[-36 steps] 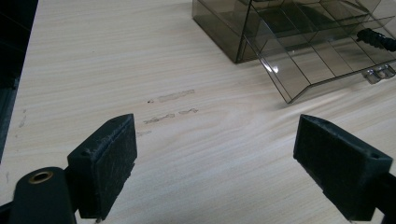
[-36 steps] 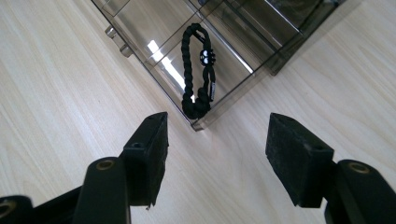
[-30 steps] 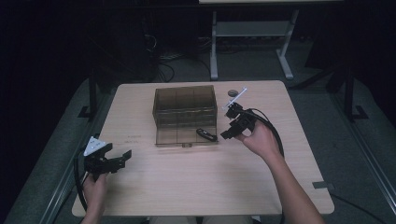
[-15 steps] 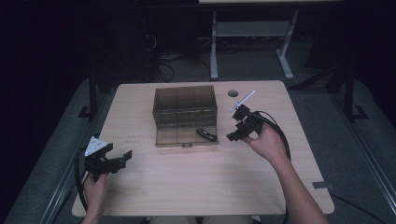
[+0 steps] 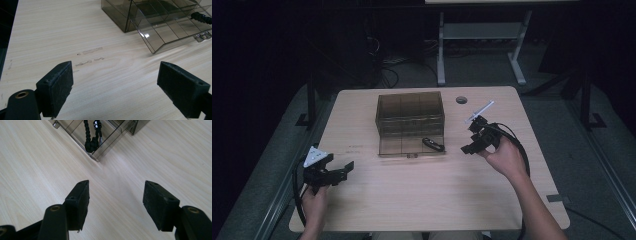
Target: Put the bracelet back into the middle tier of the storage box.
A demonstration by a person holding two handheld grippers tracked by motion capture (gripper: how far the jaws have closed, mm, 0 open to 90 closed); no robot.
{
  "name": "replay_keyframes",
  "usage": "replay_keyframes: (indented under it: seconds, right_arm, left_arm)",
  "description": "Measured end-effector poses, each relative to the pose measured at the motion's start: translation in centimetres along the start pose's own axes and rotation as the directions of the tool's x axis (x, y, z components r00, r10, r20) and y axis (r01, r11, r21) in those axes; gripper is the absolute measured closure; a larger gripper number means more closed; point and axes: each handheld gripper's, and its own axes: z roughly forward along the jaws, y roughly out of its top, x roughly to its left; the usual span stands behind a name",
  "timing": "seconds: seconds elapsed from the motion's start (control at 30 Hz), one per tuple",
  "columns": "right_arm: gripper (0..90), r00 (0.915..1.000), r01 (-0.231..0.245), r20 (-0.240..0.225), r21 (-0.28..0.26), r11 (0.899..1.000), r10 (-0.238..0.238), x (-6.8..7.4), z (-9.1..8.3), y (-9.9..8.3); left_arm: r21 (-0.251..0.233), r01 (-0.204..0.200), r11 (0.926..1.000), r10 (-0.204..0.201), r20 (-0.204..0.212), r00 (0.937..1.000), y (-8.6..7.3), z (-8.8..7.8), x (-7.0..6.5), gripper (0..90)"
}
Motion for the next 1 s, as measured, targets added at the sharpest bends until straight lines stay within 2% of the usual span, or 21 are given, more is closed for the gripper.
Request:
replay_keyframes:
  seconds: [0.77, 1.0]
  right_arm:
    - [37.0, 0.9993, -0.037, 0.006, -0.011, 0.999, 0.037, -0.2, -0.1, -3.1]
    - [36.6, 0.9985, -0.055, 0.006, -0.012, 0.998, 0.055, -0.1, 0.1, -5.2]
  left_arm:
    - [0.001, -0.004, 1.0000, 0.004, 0.000, 1.0000, 0.0, 0.0, -0.1, 12.9]
    - [0.005, -0.003, 1.0000, 0.003, 0.002, 1.0000, 0.0, 0.1, -0.2, 12.9]
